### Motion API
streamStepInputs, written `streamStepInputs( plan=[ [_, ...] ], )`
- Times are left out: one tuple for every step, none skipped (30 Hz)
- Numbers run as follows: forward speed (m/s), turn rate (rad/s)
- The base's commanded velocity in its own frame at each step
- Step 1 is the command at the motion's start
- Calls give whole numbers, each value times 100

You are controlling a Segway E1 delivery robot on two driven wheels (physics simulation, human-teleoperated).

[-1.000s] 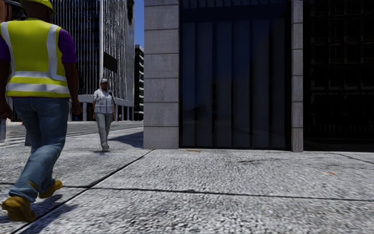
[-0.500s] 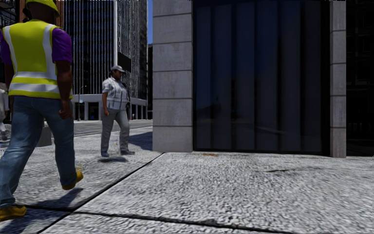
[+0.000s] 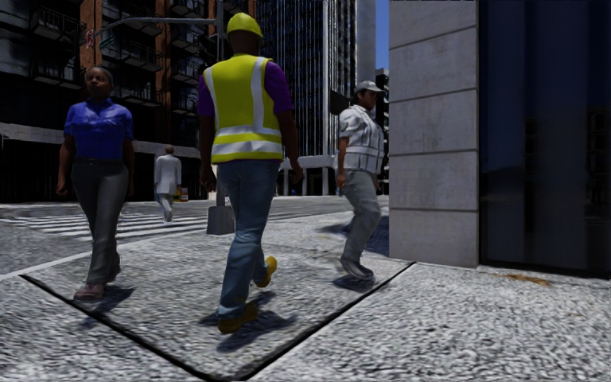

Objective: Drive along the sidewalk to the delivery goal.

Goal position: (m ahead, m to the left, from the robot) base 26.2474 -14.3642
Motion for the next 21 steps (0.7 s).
streamStepInputs(
  plan=[
    [126, 0],
    [126, 0],
    [126, 0],
    [126, 0],
    [126, 0],
    [126, 0],
    [126, 0],
    [126, 0],
    [126, 0],
    [126, 0],
    [126, 0],
    [126, 0],
    [126, 0],
    [126, 0],
    [126, 0],
    [126, 0],
    [126, 0],
    [126, 0],
    [126, 0],
    [126, 0],
    [126, 0]
  ],
)
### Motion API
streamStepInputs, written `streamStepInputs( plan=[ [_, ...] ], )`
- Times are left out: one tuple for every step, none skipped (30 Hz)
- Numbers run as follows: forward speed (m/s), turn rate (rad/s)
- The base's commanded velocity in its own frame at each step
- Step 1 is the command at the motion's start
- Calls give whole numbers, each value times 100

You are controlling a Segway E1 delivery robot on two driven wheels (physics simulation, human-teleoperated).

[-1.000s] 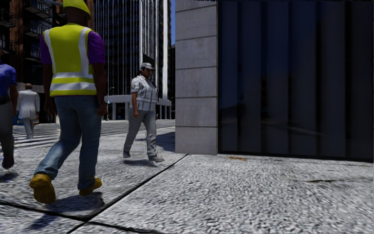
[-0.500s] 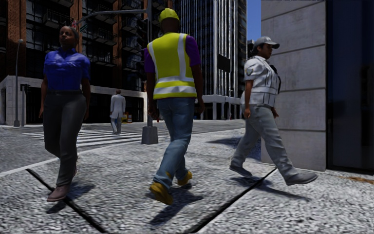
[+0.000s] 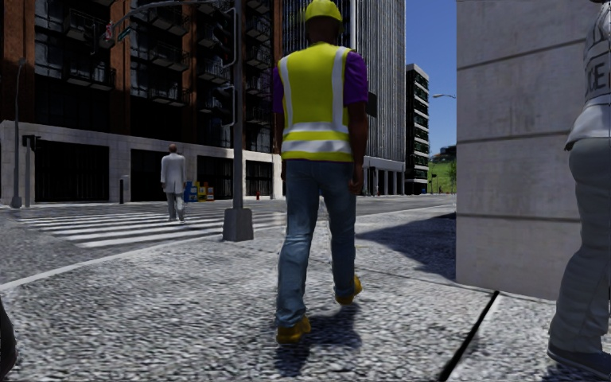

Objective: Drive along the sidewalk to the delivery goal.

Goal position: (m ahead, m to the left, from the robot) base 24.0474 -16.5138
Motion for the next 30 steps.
streamStepInputs(
  plan=[
    [126, 0],
    [126, 0],
    [126, 0],
    [126, 0],
    [126, 0],
    [126, 0],
    [126, 0],
    [126, 0],
    [126, 0],
    [126, 0],
    [126, 0],
    [126, 0],
    [126, 0],
    [126, 0],
    [126, 0],
    [126, 0],
    [126, 0],
    [126, 0],
    [126, 0],
    [126, 0],
    [126, 0],
    [125, 0],
    [125, 0],
    [123, 0],
    [120, 0],
    [118, 0],
    [117, 0],
    [117, 0],
    [117, 0],
    [116, 0]
  ],
)
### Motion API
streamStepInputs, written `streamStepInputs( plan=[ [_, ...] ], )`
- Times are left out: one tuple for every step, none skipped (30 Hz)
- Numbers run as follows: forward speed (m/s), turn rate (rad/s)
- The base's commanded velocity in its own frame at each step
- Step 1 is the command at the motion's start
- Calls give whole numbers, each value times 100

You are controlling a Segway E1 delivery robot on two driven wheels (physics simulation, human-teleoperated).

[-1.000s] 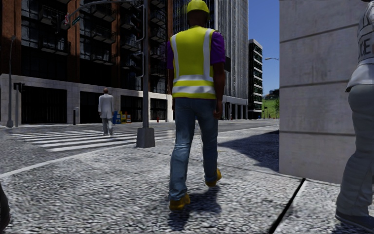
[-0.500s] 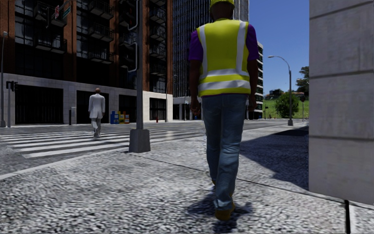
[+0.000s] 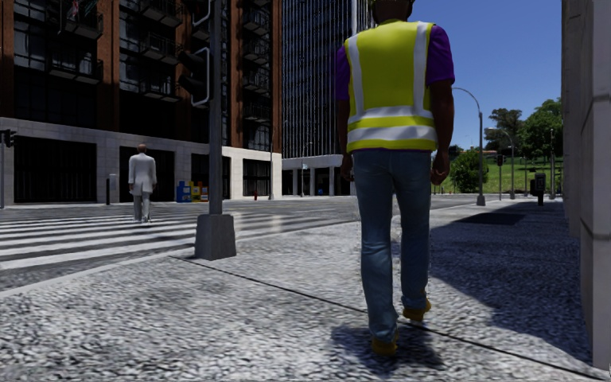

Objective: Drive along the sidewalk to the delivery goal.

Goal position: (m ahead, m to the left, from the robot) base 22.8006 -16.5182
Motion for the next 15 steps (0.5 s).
streamStepInputs(
  plan=[
    [115, 0],
    [114, 0],
    [114, 0],
    [113, 0],
    [113, 0],
    [112, 0],
    [110, 0],
    [109, 0],
    [109, 0],
    [105, 0],
    [103, 0],
    [101, 0],
    [101, 0],
    [101, 0],
    [100, -1]
  ],
)
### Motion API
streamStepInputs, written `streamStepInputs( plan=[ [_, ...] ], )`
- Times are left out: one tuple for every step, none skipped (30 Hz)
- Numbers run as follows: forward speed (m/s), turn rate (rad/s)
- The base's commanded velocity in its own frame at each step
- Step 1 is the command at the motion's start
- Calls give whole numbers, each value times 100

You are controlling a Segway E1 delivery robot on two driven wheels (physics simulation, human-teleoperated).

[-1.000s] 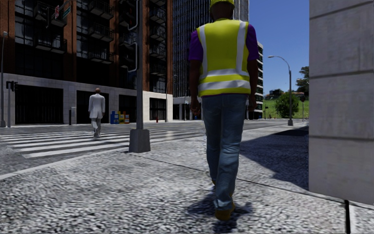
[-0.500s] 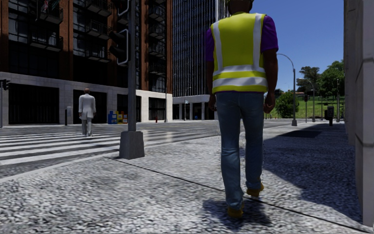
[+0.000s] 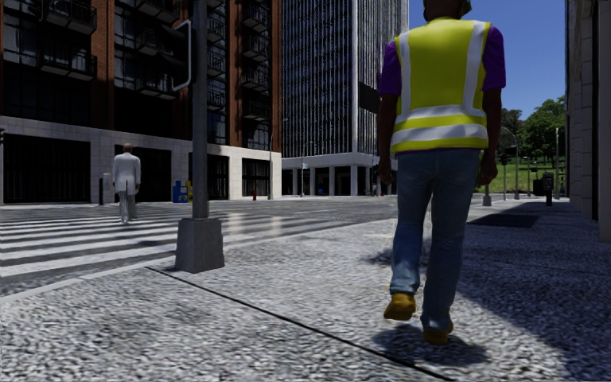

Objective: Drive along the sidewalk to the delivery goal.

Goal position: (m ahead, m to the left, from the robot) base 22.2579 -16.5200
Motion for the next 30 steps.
streamStepInputs(
  plan=[
    [100, -75],
    [100, -82],
    [100, -82],
    [99, -86],
    [99, -86],
    [99, -86],
    [99, -86],
    [99, -86],
    [99, -87],
    [99, -87],
    [99, -87],
    [99, -86],
    [99, -86],
    [99, -10],
    [99, -1],
    [99, 0],
    [99, 0],
    [99, 0],
    [99, 0],
    [99, 0],
    [99, 0],
    [99, 0],
    [99, 0],
    [99, 0],
    [99, 0],
    [99, 0],
    [99, 0],
    [99, 0],
    [99, 0],
    [99, 0]
  ],
)
